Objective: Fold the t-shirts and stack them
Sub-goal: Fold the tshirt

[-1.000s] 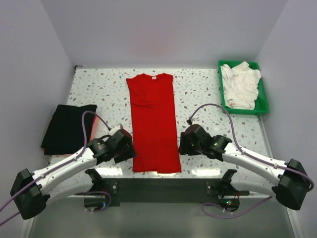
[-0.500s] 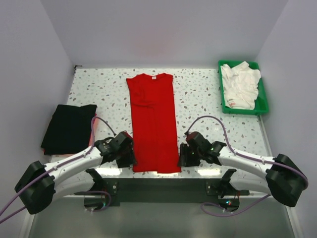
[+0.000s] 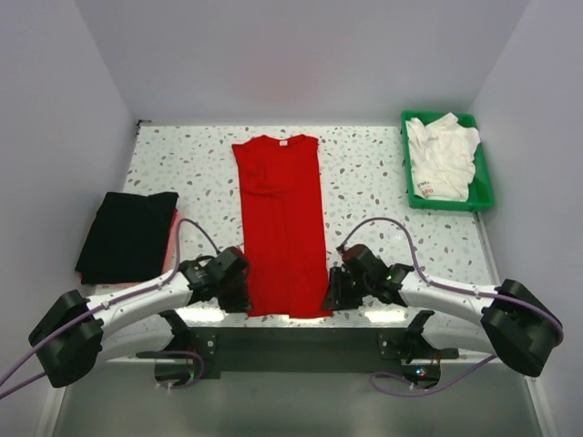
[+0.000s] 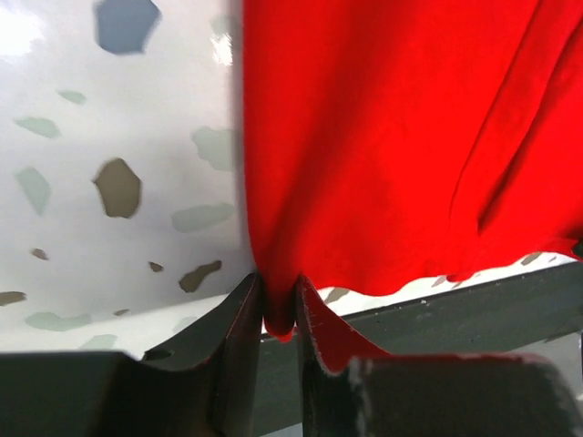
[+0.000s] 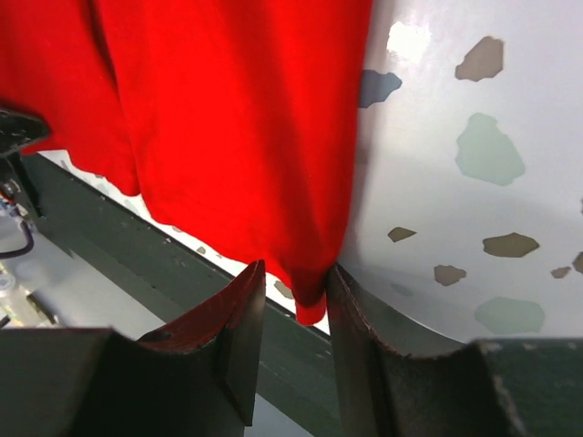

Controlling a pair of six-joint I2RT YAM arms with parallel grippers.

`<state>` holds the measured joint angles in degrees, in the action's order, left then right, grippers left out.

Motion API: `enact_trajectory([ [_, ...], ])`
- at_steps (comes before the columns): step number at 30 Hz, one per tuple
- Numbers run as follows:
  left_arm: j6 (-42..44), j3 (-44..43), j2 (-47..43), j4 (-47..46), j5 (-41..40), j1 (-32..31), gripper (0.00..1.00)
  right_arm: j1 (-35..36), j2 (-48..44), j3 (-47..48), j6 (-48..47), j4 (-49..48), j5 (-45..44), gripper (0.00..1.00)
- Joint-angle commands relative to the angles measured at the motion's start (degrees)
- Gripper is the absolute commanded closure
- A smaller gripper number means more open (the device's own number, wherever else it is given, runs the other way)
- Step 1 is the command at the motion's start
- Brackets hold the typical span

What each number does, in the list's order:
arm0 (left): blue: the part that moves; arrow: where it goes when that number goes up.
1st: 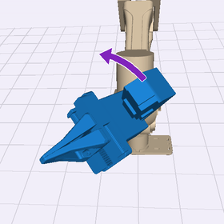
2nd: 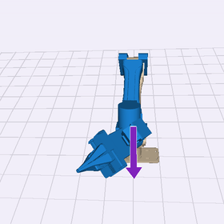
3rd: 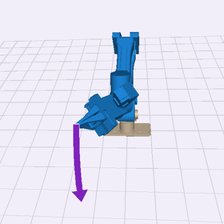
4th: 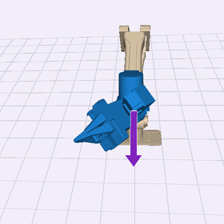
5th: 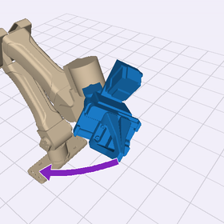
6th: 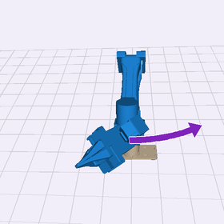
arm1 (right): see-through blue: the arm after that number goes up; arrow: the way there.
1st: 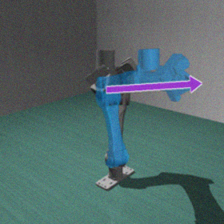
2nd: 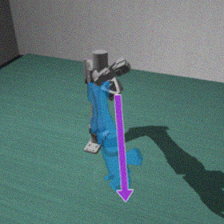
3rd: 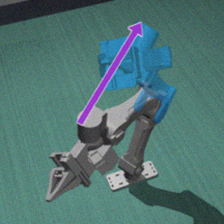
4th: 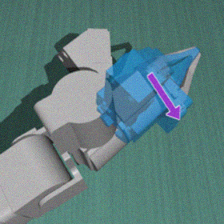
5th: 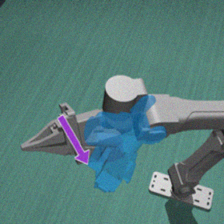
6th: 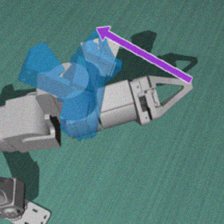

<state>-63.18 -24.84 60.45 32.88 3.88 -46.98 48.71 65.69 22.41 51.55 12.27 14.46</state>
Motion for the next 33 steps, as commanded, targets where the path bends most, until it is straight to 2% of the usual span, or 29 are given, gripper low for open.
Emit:
enact_trajectory([
  [1,-2.82,1.63,1.16,-0.28,0.43,-2.76,0.75,-0.02,1.98,-2.81,1.01,-0.76,1.01,0.64],
  [5,-4.84,2.87,0.03,-0.45,0.52,-3.64,0.87,-0.02,0.67,-3.95,0.92,-0.41,1.1,0.73],
  [8,-5.64,2.43,-1.38,0.51,0.17,-4.17,1.0,0.07,-1.78,-4.13,0.48,1.26,0.92,0.82],
  [10,-6.08,1.99,-1.91,1.13,-0.01,-5.22,1.0,0.07,-3.63,-4.05,-0.13,3.45,0.31,0.89],
  [15,-9.06,-0.47,-3.05,2.62,-1.94,-10.4,1.0,0.24,-10.3,-3.34,-1.45,8.37,0.83,0.96],
  [18,-9.68,-2.14,-2.44,3.06,-2.56,-12.87,1.0,0.77,-12.86,-1.77,-2.15,11.35,1.19,0.97],
  [21,-8.81,-5.56,-2.96,4.73,-6.07,-12.87,1.0,0.78,-13.75,3.23,-4.87,16.61,-2.67,0.97],
  [24,-5.91,-10.13,-2.97,5.53,-8.97,-10.6,1.0,0.86,-12.17,9.47,-7.77,18.75,-7.59,0.95],
  [27,-0.91,-13.74,-1.21,3.95,-8.28,-4.8,1.0,0.69,-6.82,15.8,-10.15,17.09,-10.5,0.95],
  [28,0.41,-14.44,-0.51,3.16,-7.93,-1.91,1.0,0.6,-2.63,17.65,-11.28,16.47,-11.29,0.95],
  [33,5.69,-19.19,6.34,-1.41,-6.96,4.26,1.0,-1.77,10.4,29.51,-13.84,11.56,-12.96,0.96],
])
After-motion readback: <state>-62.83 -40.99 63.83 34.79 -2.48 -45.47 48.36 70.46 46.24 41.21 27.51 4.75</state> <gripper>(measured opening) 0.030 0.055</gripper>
